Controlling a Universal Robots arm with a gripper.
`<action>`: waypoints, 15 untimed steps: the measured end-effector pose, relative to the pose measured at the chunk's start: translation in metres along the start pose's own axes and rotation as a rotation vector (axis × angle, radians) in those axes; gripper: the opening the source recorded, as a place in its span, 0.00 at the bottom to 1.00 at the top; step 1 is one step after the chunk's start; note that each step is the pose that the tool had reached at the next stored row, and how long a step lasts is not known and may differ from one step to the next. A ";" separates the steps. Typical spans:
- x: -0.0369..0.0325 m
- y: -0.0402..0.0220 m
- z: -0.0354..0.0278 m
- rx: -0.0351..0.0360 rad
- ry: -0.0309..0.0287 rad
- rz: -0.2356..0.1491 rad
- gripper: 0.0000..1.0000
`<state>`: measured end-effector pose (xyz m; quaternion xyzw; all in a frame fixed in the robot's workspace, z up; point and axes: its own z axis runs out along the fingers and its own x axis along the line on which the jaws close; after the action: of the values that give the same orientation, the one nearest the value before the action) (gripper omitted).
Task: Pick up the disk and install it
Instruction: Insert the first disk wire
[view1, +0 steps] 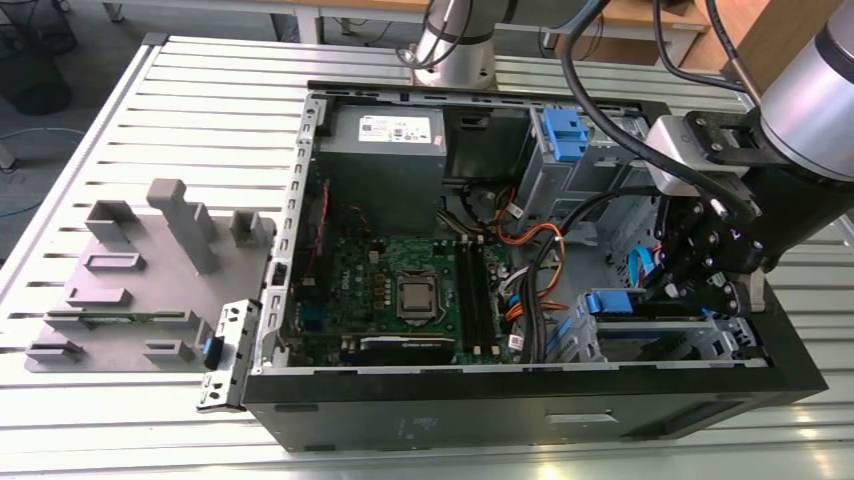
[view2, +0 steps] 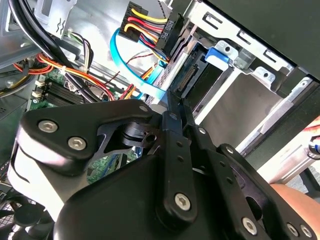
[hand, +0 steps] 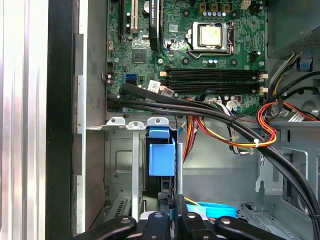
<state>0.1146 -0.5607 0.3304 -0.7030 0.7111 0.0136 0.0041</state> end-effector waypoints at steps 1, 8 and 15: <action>0.0000 0.0000 0.0001 0.0000 -0.0003 0.000 0.17; 0.0000 0.0000 0.0000 0.0000 0.0002 0.000 0.24; 0.0000 0.0000 0.0000 0.0000 0.0002 0.000 0.24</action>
<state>0.1146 -0.5607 0.3304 -0.7030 0.7110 0.0135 0.0040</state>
